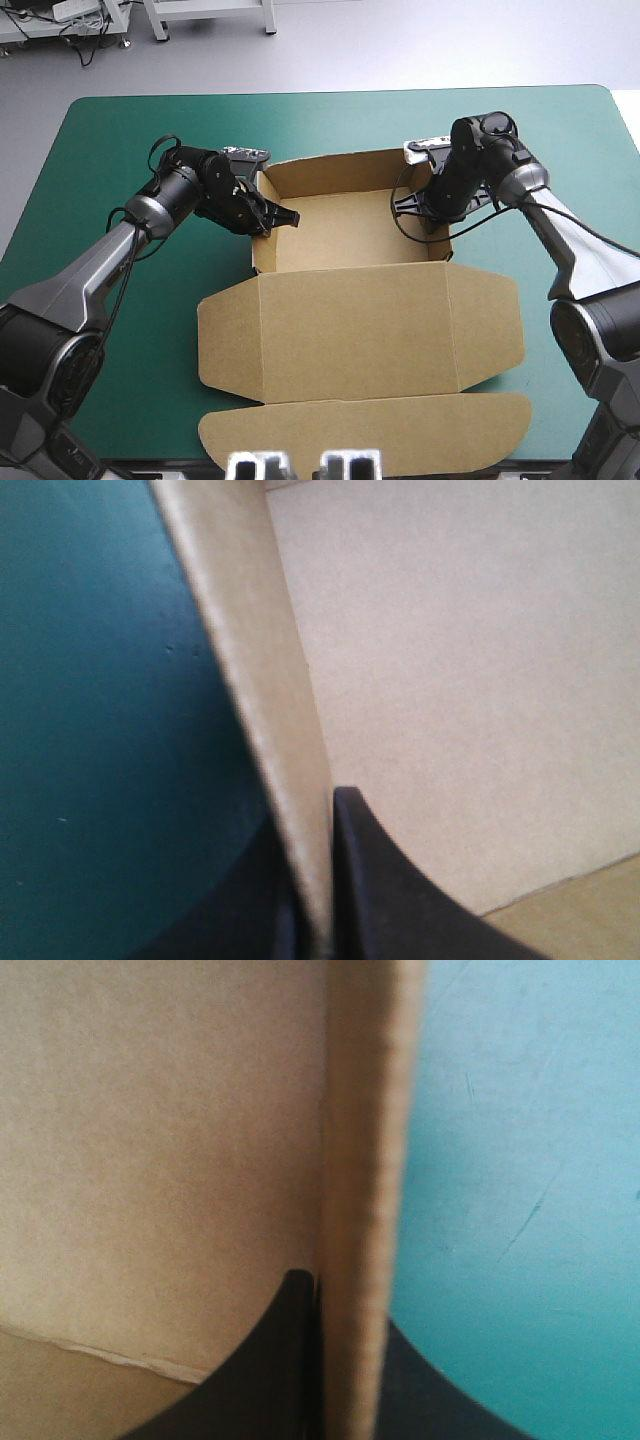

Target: Fold the box

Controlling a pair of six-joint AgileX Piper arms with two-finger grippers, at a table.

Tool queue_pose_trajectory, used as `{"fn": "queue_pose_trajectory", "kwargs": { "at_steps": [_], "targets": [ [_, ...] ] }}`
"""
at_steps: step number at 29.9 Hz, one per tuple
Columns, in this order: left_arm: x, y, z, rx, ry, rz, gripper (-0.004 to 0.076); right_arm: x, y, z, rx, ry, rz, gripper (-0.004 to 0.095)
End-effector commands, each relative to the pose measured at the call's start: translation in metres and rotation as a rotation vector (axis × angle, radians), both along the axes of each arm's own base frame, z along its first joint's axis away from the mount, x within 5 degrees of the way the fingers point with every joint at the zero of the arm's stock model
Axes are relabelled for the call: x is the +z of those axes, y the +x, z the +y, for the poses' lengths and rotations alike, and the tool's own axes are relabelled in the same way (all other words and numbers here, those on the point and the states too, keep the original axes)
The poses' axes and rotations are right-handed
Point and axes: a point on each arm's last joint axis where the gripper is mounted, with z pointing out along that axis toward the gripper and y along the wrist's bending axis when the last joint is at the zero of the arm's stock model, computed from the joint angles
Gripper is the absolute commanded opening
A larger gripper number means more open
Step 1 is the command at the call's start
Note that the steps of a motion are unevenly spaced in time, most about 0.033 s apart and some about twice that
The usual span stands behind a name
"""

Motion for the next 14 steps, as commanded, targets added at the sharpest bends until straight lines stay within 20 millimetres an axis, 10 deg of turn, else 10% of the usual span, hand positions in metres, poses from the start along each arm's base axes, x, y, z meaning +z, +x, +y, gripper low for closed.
{"fn": "queue_pose_trajectory", "kwargs": {
  "at_steps": [1, 14],
  "targets": [
    [0.021, -0.004, -0.007, -0.044, -0.059, -0.059, -0.0008, 0.010, -0.008, -0.004, 0.025, -0.025, -0.025, -0.0018],
    [0.014, -0.004, -0.016, -0.131, -0.053, -0.060, 0.0041, -0.008, -0.001, -0.004, 0.005, -0.050, 0.002, 0.0002]
  ]
}}
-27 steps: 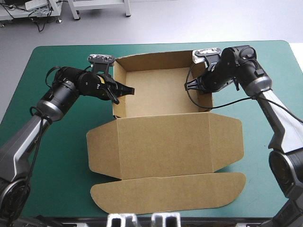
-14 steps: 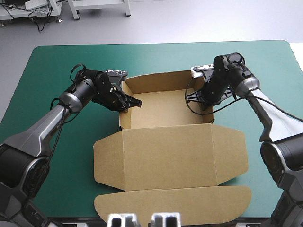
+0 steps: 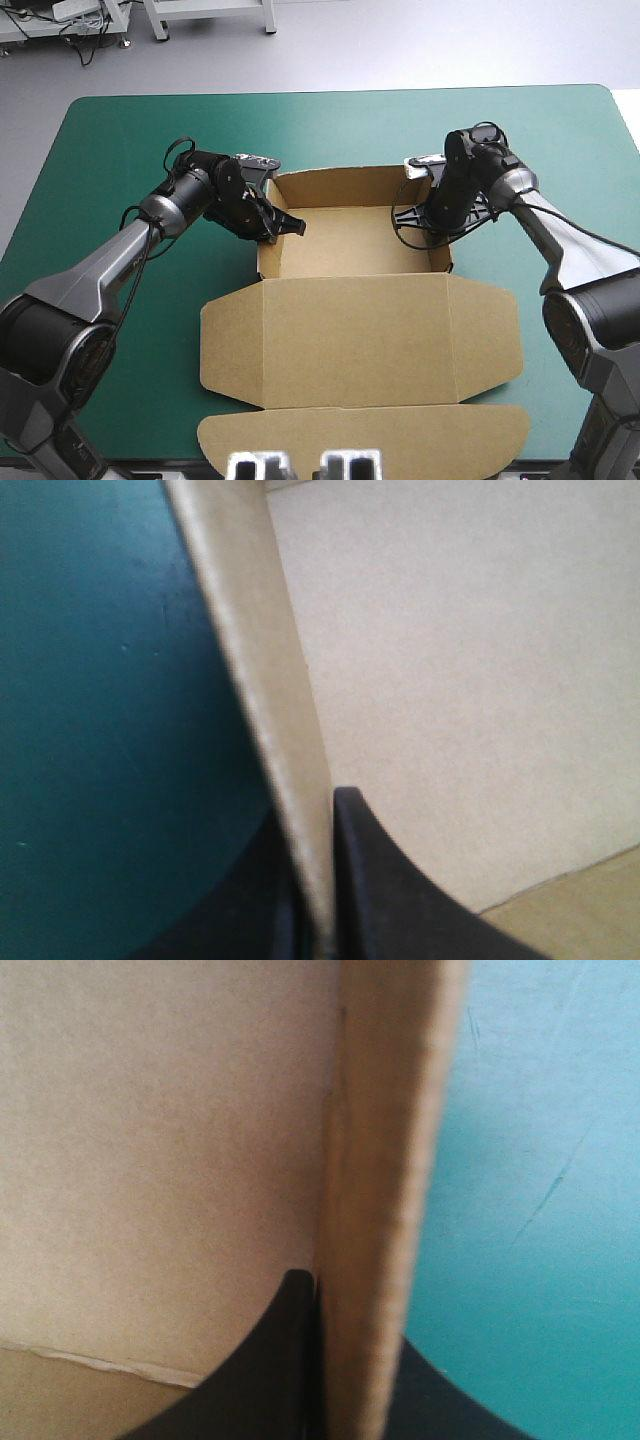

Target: Fold the box

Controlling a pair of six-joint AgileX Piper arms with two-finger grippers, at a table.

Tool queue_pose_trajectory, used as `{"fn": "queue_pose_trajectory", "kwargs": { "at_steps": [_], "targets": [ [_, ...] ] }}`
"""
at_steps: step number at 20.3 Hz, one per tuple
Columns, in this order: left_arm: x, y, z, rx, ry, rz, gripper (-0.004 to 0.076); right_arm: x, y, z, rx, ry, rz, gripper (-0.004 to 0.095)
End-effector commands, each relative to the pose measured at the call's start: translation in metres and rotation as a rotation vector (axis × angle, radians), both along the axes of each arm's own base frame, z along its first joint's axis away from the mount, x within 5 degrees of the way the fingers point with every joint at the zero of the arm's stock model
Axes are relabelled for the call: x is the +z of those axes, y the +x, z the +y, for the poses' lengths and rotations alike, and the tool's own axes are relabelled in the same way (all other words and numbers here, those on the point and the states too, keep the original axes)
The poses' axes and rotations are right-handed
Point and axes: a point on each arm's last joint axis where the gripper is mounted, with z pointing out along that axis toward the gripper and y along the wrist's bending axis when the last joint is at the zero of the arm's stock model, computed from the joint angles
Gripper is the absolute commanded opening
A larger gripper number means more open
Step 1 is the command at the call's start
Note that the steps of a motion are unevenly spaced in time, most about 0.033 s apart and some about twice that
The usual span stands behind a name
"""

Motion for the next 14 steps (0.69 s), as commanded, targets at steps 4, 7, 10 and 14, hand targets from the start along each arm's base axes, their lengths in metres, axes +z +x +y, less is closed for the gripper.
{"fn": "queue_pose_trajectory", "kwargs": {
  "at_steps": [4, 7, 10, 14],
  "targets": [
    [0.030, -0.008, -0.004, -0.084, -0.036, -0.086, 0.0277, 0.024, -0.005, -0.004, 0.084, -0.023, -0.077, 0.0313],
    [0.035, -0.008, -0.003, -0.073, -0.027, -0.085, 0.0526, 0.024, -0.006, -0.002, 0.069, 0.003, -0.060, 0.0785],
    [0.045, -0.010, -0.002, -0.085, -0.018, -0.072, 0.0542, 0.032, -0.008, -0.002, 0.064, 0.013, -0.081, 0.0863],
    [0.078, -0.010, 0.003, -0.110, 0.042, -0.102, 0.0542, 0.075, -0.014, -0.004, 0.071, 0.049, -0.209, 0.0863]
  ]
}}
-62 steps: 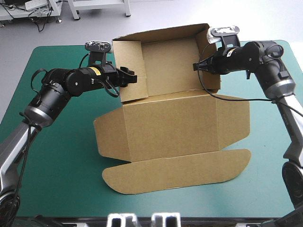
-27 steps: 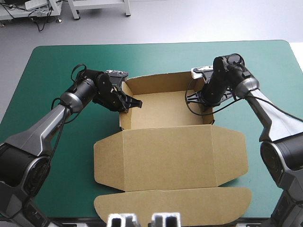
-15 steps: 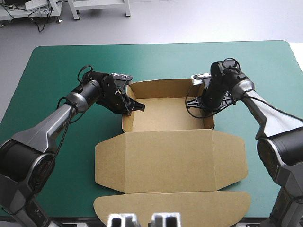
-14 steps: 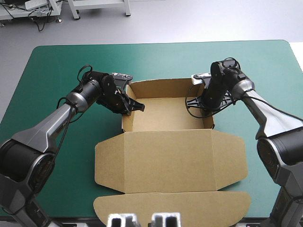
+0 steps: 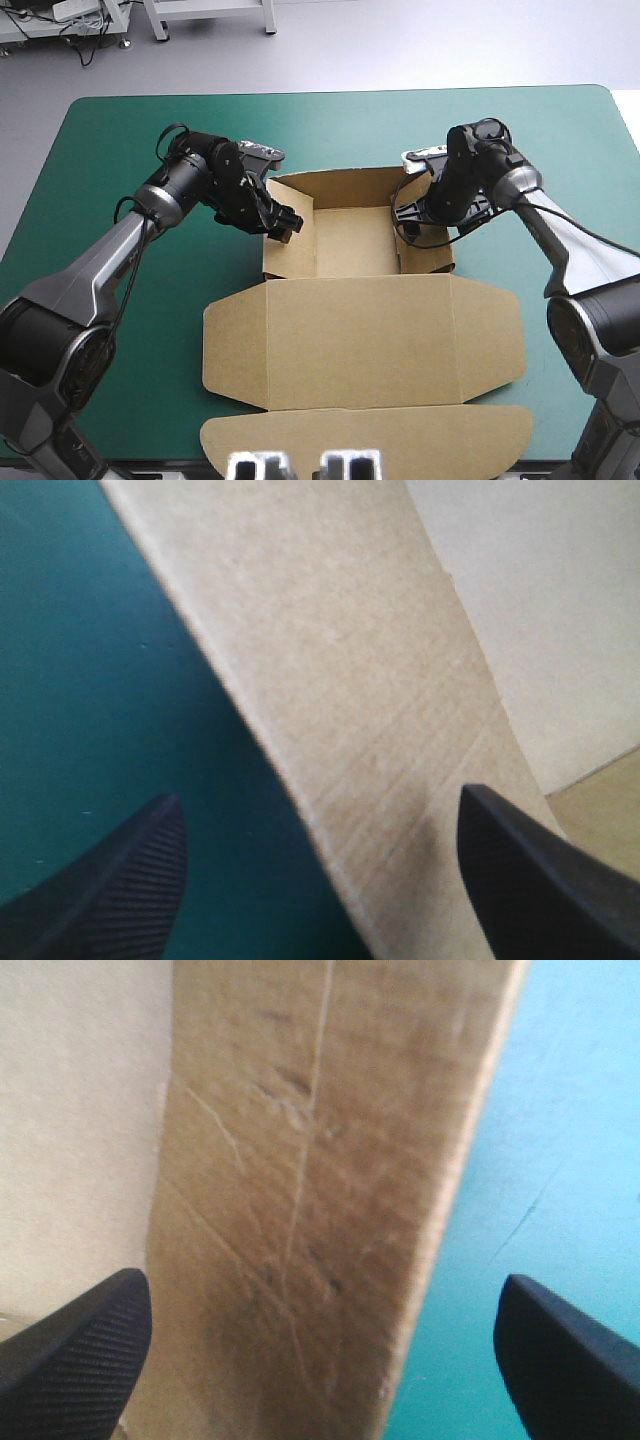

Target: Fold the box

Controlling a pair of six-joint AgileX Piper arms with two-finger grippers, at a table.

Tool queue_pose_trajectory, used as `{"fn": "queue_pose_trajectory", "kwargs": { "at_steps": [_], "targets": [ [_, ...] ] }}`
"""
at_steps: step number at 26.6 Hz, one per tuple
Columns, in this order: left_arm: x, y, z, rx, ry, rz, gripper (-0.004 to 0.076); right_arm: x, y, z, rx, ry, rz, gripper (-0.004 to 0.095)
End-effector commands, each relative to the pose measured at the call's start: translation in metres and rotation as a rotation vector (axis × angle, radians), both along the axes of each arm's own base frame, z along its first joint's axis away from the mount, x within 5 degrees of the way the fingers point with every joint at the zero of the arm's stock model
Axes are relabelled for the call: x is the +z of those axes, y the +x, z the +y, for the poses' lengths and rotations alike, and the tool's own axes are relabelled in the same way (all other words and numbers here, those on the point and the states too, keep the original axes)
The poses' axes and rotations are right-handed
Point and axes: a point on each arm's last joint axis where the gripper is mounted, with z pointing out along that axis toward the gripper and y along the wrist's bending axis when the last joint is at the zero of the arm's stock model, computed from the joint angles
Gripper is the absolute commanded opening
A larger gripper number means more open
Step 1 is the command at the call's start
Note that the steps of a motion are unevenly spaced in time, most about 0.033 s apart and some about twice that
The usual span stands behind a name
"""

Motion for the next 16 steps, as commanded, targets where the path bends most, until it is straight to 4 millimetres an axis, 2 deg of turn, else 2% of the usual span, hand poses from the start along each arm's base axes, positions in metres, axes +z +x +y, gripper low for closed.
{"fn": "queue_pose_trajectory", "kwargs": {
  "at_steps": [1, 3, 4, 5, 8, 13, 14, 16],
  "targets": [
    [0.053, -0.009, 0.005, -0.008, -0.022, -0.102, 0.0542, 0.065, -0.016, -0.005, 0.016, 0.050, -0.170, 0.0863],
    [0.078, -0.012, 0.007, -0.006, -0.040, -0.157, 0.0540, 0.094, -0.028, -0.009, 0.036, 0.067, -0.255, 0.0863],
    [0.093, -0.016, 0.008, -0.006, -0.068, -0.199, 0.0521, 0.106, -0.036, -0.012, 0.051, 0.072, -0.292, 0.0863],
    [0.101, -0.019, 0.009, -0.011, -0.080, -0.220, 0.0502, 0.114, -0.042, -0.014, 0.057, 0.076, -0.314, 0.0863],
    [0.124, -0.034, 0.017, -0.050, -0.086, -0.297, 0.0374, 0.133, -0.057, -0.020, 0.062, 0.075, -0.374, 0.0863],
    [0.148, -0.069, 0.044, -0.062, -0.001, -0.416, 0.0043, 0.155, -0.077, -0.027, 0.074, 0.080, -0.447, 0.0863],
    [0.154, -0.079, 0.049, -0.067, 0.004, -0.438, -0.0001, 0.158, -0.080, -0.028, 0.074, 0.082, -0.457, 0.0863],
    [0.159, -0.101, 0.061, -0.076, 0.020, -0.467, -0.0003, 0.160, -0.082, -0.029, 0.076, 0.084, -0.464, 0.0863]
  ]
}}
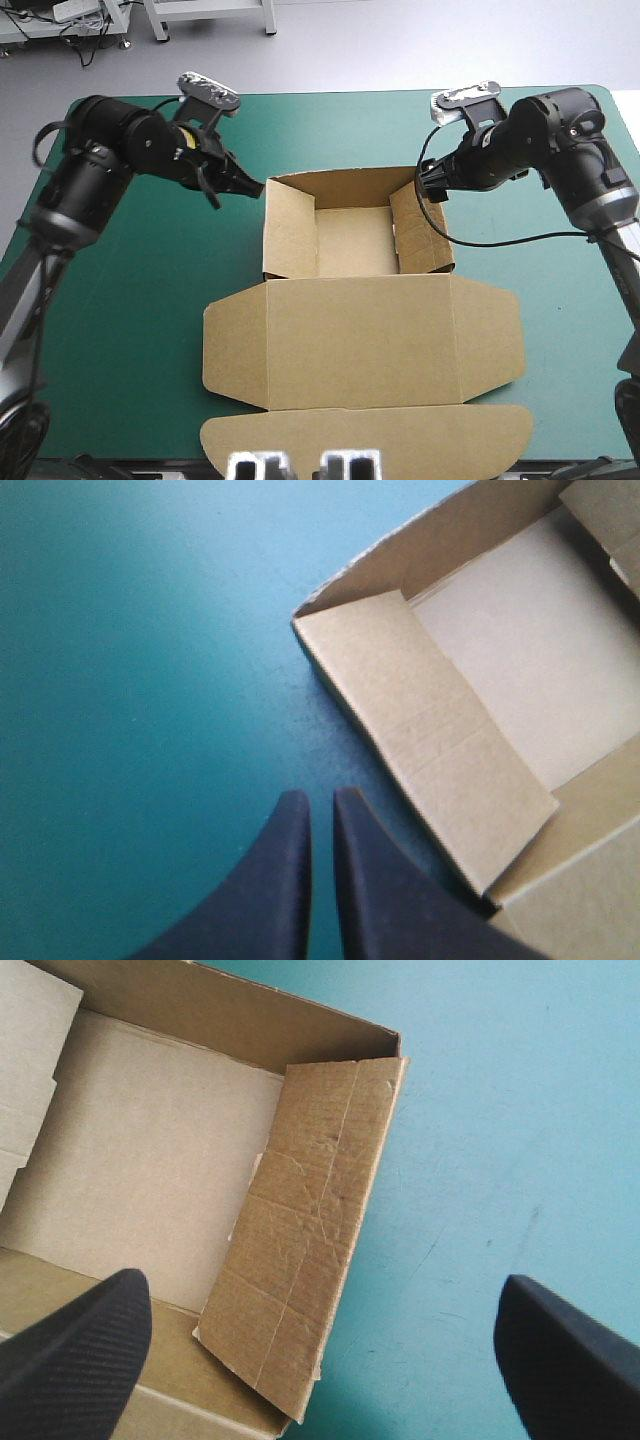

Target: Fold the box

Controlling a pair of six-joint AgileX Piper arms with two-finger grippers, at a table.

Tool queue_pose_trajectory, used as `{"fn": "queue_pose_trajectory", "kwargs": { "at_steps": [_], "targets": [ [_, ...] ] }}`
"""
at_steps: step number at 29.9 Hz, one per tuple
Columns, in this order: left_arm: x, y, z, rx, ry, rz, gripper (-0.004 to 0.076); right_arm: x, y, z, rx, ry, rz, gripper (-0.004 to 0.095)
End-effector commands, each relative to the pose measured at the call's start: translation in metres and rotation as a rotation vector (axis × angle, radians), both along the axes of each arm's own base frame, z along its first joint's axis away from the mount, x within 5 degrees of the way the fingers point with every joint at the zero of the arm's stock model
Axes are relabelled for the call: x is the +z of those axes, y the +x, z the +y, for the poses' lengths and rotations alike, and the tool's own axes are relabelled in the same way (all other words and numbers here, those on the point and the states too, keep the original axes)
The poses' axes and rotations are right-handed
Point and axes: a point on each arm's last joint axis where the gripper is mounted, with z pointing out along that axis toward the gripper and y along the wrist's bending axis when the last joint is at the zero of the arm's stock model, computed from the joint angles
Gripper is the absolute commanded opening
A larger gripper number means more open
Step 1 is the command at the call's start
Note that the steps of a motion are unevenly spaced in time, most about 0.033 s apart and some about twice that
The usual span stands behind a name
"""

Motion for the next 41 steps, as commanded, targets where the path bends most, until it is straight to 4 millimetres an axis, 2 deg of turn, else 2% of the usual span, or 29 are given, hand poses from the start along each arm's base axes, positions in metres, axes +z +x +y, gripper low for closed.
{"fn": "queue_pose_trajectory", "kwargs": {
  "at_steps": [1, 5, 10, 14, 18, 24, 26, 28, 33, 35, 36, 41],
  "targets": [
    [0.024, -0.048, 0.025, -0.005, 0.014, -0.071, -0.0003, 0.024, -0.016, -0.006, 0.008, 0.012, -0.080, 0.0863],
    [0.014, -0.089, 0.046, -0.001, 0.026, -0.072, -0.0003, 0.019, -0.010, -0.004, 0.009, 0.006, -0.067, 0.0863],
    [-0.023, -0.127, 0.063, 0.024, 0.038, 0.002, -0.0003, 0.001, 0.008, 0.002, 0.009, -0.008, -0.023, 0.0863],
    [-0.058, -0.148, 0.074, 0.067, 0.052, 0.078, -0.0003, -0.022, 0.026, 0.008, 0.010, -0.030, 0.045, 0.0860],
    [-0.081, -0.162, 0.084, 0.124, 0.070, 0.111, -0.0003, -0.053, 0.046, 0.014, 0.011, -0.056, 0.133, 0.0859],
    [-0.088, -0.175, 0.090, 0.142, 0.057, 0.100, -0.0003, -0.096, 0.069, 0.023, 0.014, -0.079, 0.255, 0.0836],
    [-0.086, -0.177, 0.092, 0.142, 0.052, 0.090, -0.0003, -0.104, 0.073, 0.025, 0.015, -0.076, 0.278, 0.0768],
    [-0.086, -0.177, 0.092, 0.142, 0.051, 0.088, -0.0003, -0.111, 0.075, 0.027, 0.016, -0.072, 0.297, 0.0640],
    [-0.086, -0.177, 0.092, 0.143, 0.052, 0.088, -0.0003, -0.113, 0.077, 0.028, 0.035, -0.082, 0.298, 0.0181],
    [-0.086, -0.177, 0.092, 0.143, 0.054, 0.087, -0.0003, -0.114, 0.077, 0.027, 0.040, -0.092, 0.295, 0.0026],
    [-0.086, -0.177, 0.092, 0.143, 0.054, 0.087, -0.0003, -0.114, 0.077, 0.026, 0.042, -0.098, 0.293, -0.0018],
    [-0.086, -0.177, 0.092, 0.144, 0.055, 0.084, -0.0003, -0.111, 0.079, 0.022, 0.063, -0.156, 0.264, -0.0020]
  ]
}}
